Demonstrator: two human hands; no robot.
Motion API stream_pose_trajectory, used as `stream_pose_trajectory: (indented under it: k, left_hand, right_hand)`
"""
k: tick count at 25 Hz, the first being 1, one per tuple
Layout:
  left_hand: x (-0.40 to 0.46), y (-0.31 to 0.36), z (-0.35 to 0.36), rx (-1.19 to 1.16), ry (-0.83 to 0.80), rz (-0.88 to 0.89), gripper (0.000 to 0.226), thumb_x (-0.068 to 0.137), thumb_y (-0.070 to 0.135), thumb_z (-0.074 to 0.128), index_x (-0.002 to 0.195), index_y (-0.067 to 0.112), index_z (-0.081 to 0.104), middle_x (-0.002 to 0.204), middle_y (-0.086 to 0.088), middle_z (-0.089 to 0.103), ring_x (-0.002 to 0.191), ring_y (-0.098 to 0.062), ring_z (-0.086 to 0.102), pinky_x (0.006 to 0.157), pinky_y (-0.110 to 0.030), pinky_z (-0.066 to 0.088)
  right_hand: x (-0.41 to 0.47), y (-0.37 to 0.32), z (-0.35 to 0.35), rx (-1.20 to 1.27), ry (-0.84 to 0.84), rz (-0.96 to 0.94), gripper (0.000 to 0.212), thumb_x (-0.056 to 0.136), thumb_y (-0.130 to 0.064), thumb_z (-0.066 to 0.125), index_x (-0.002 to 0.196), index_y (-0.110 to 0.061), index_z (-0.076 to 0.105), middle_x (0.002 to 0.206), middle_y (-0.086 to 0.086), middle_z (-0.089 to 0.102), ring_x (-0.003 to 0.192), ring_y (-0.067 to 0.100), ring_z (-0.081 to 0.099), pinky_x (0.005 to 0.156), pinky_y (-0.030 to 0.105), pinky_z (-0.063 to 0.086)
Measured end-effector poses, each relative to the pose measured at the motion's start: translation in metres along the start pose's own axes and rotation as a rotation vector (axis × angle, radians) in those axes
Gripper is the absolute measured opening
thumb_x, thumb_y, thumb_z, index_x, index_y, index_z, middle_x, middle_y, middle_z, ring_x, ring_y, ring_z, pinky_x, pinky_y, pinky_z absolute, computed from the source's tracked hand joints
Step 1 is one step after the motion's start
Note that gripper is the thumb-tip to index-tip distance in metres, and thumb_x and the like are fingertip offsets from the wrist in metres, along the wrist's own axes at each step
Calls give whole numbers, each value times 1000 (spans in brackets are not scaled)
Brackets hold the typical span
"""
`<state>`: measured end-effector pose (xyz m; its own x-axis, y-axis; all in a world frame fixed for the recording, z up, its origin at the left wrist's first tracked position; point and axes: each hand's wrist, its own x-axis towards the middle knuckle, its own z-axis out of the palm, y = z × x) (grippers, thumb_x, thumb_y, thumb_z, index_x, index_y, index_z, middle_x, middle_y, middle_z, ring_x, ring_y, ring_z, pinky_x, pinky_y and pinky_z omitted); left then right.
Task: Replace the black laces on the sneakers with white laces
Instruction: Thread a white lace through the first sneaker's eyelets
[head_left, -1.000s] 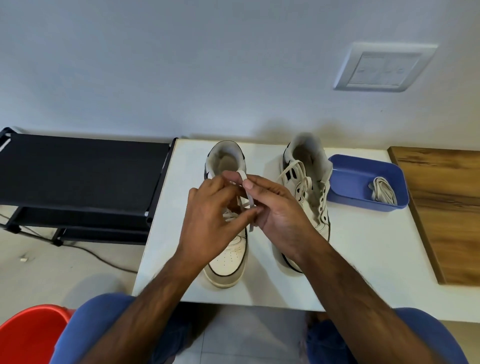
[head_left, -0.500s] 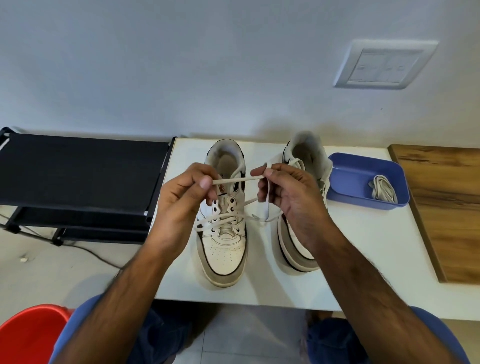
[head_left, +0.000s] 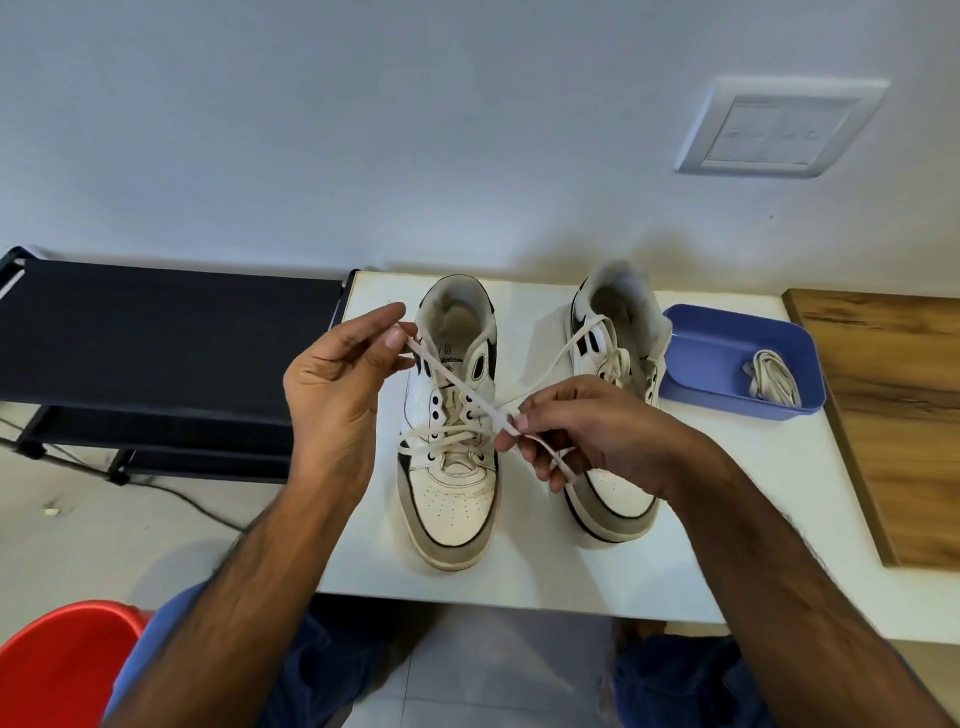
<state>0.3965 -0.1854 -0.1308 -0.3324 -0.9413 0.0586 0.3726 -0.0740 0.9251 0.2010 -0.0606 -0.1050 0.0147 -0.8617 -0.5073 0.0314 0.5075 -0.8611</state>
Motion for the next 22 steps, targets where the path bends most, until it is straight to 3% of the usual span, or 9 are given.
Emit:
stream_pose_trajectory:
  k: [3, 5, 8, 10, 12, 14, 15, 19, 22]
  left_hand:
    - [1, -1, -3, 32, -7, 12, 24, 82, 10, 78, 104, 19, 77, 91, -2, 72, 90, -20, 67, 77, -31, 56]
    - [4, -1, -5, 64, -26, 26, 30, 85, 2, 74, 112, 15, 71, 89, 1, 68, 89, -18, 66, 74, -29, 56]
    - [4, -1, -5, 164, -33, 34, 37, 82, -3, 74, 117, 8, 66, 85, 2, 66, 84, -15, 68, 71, -28, 56]
    - [4, -3, -3, 213, -44, 18, 40, 81, -6, 75, 118, 7, 66, 81, 2, 68, 82, -17, 71, 72, -29, 58]
    - [4, -5, -1, 263, -72, -13, 37, 80, -7, 77, 113, 8, 68, 79, -3, 70, 80, -20, 73, 72, -29, 59]
    - [3, -9, 2, 306, -114, -50, 26, 79, -5, 78, 103, 6, 71, 81, -7, 73, 78, -20, 74, 71, -27, 58]
    - [1, -11, 4, 328, -139, -66, 20, 79, -4, 78, 97, 5, 72, 81, -7, 75, 77, -19, 74, 70, -25, 57]
    - [-3, -15, 7, 402, -202, -64, 13, 74, 10, 81, 86, 12, 77, 85, -6, 77, 81, -21, 74, 74, -30, 59]
    - [1, -17, 2, 447, -201, -62, 15, 72, 16, 83, 87, 16, 80, 90, -8, 76, 88, -26, 72, 80, -36, 59]
  right_hand:
    - [-9, -2, -6, -223, -289, 105, 28, 104, -21, 53, 109, -1, 72, 104, 16, 75, 96, 28, 74, 82, 43, 62]
    - [-18, -3, -13, -345, -470, 191, 29, 104, -24, 55, 113, -2, 70, 120, 11, 73, 113, 23, 70, 94, 54, 57]
    - [-31, -9, -27, -329, -528, 177, 29, 101, -30, 59, 110, -7, 73, 123, 6, 72, 117, 19, 66, 96, 52, 56]
    - [-36, -12, -35, -443, -388, 68, 33, 97, -38, 61, 109, -11, 77, 118, -1, 73, 118, 11, 64, 102, 41, 53]
    - [-29, -11, -35, -500, -74, -92, 25, 97, -35, 62, 96, -17, 79, 112, -8, 75, 112, 5, 65, 99, 31, 50]
    - [-12, -5, -25, -354, 238, -252, 14, 98, -26, 65, 95, -16, 75, 102, -6, 76, 102, 11, 70, 91, 33, 52]
    - [-2, -3, -15, -275, 315, -314, 7, 97, -22, 68, 98, -18, 73, 101, -4, 76, 100, 14, 71, 89, 34, 55]
    - [31, 6, 20, -181, 338, -430, 19, 89, -15, 77, 107, -21, 73, 99, -5, 76, 95, 11, 72, 89, 32, 58]
    - [39, 8, 27, -113, 322, -456, 17, 87, -10, 77, 99, -21, 76, 88, 1, 78, 86, 14, 74, 84, 29, 58]
